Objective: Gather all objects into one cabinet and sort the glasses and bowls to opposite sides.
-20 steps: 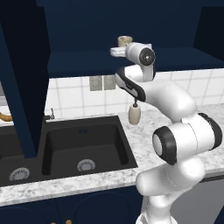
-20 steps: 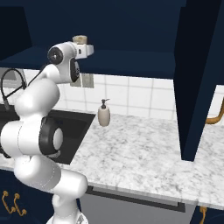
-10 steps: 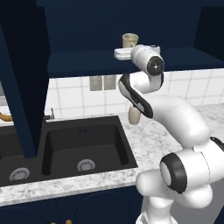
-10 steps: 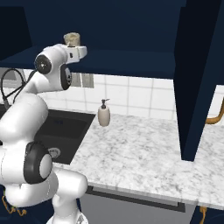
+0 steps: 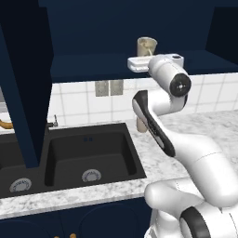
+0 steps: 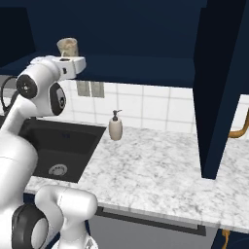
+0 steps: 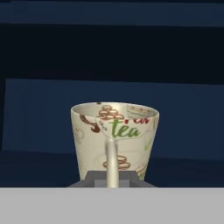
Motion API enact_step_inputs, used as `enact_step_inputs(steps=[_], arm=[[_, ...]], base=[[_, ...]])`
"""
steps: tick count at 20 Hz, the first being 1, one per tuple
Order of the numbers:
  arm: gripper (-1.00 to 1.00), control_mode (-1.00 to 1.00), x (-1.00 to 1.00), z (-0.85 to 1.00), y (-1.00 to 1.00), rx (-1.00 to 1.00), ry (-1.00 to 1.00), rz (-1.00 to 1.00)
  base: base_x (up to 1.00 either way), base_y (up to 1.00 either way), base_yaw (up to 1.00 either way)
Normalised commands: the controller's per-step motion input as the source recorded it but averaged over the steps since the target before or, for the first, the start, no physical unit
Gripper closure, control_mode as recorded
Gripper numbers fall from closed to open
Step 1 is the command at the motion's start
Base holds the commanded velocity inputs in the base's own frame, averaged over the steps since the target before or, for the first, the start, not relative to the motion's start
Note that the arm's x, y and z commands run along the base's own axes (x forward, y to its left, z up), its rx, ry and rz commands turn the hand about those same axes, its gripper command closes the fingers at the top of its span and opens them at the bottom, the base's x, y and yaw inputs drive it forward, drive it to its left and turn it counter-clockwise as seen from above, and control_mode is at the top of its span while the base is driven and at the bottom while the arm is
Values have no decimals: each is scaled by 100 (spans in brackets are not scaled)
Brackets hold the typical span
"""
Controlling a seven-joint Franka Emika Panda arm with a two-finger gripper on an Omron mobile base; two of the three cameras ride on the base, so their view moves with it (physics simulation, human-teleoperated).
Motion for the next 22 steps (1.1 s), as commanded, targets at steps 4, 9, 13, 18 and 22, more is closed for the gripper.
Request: enact_step_inputs(steps=[4,9,13,18,22], arm=[[100,-100,-92,8,0,0,0,-1],[100,-100,-93,0,-1,0,0,0],[100,-100,-92,0,-1,-1,0,0],[100,-100,-83,0,-1,-1,0,-1],[100,-100,-86,0,-6,-1,0,-4]], base=[[0,0,0],[0,0,0],[0,0,0],[0,0,0],[0,0,0]])
